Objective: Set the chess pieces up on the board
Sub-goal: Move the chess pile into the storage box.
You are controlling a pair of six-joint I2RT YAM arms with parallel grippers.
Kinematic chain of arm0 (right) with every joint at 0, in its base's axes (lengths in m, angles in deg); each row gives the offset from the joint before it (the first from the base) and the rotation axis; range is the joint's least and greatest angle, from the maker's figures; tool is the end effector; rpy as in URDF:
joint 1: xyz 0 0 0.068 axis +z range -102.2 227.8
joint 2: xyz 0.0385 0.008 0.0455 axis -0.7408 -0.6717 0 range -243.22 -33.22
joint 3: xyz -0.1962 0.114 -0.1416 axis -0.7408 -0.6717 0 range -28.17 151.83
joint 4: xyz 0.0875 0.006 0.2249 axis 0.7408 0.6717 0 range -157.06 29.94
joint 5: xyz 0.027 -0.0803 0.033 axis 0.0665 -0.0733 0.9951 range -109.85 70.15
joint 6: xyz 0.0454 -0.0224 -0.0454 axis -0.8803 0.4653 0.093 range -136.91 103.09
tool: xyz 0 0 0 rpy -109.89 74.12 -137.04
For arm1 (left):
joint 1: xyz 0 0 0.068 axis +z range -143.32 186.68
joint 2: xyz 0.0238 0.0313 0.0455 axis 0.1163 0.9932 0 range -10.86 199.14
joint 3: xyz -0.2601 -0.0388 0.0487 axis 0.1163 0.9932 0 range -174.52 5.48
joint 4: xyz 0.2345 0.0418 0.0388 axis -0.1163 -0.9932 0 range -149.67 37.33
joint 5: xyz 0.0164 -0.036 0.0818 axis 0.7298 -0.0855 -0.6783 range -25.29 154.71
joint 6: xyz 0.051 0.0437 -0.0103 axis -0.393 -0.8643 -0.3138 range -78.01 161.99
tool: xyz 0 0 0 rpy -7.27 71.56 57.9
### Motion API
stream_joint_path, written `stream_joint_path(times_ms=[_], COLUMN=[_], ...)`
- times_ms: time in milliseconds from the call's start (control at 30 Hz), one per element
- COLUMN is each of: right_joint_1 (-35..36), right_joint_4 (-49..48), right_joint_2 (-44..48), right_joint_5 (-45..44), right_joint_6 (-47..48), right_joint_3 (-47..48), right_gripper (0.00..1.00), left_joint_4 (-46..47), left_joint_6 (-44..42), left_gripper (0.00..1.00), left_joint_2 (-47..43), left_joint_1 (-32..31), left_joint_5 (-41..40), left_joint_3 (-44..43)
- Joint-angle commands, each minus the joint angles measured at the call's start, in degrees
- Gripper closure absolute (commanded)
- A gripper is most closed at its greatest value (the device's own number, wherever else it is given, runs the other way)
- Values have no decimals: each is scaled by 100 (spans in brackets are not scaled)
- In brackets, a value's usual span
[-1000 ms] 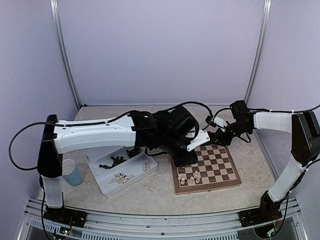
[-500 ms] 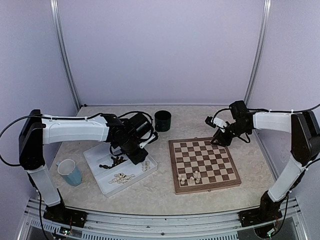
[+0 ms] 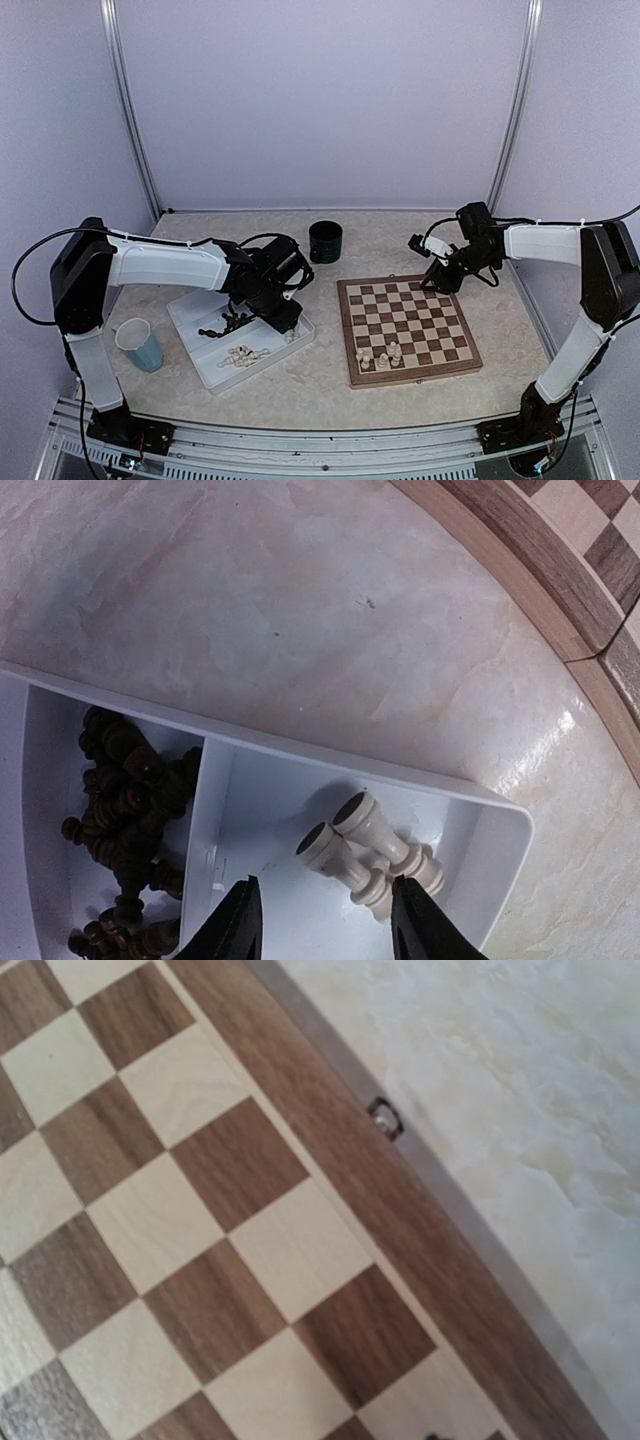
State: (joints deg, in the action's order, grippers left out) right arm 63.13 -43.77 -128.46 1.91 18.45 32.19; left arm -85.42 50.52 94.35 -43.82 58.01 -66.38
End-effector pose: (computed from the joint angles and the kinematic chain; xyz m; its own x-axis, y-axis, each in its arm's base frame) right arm 0.3099 0.1060 0.1864 -0.4171 -0.6716 -0.6123 -0.8283 0.5583 -0.0482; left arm 0.2335 -0.2732 0.1730 -0.6844 0.5986 -0.4164 0.6418 0.7655 0.0456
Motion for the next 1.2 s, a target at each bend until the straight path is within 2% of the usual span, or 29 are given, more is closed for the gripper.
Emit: stream_joint_path(times_ms=[0, 233, 433, 733, 1100, 1167], right_joint_1=[49, 49, 49, 65, 170, 193], right_joint_4=[-35, -26, -17, -2, 19, 27], right_joint_2=[-21, -69, -82, -104, -176, -194], right_joint_5=[-40, -22, -1, 13, 22, 17], right_joint_6=[57, 75, 79, 75, 44, 36], right_joint_3=[-56, -56, -58, -40, 2, 7], right_gripper=[54, 54, 54, 54, 54, 54], left_joint_4=[335, 80, -11, -112, -14, 24], left_joint_6=[487, 1057, 1221, 1555, 1812, 1812], left_gripper=[57, 61, 65, 57, 54, 58], left_joint_2=[300, 676, 777, 310, -6, -118], left_joint_1=[8, -42, -72, -144, -144, -116], left_joint_5=[41, -147, -73, -257, -117, -40], left_joint_3=[-215, -342, -306, 176, 876, 966])
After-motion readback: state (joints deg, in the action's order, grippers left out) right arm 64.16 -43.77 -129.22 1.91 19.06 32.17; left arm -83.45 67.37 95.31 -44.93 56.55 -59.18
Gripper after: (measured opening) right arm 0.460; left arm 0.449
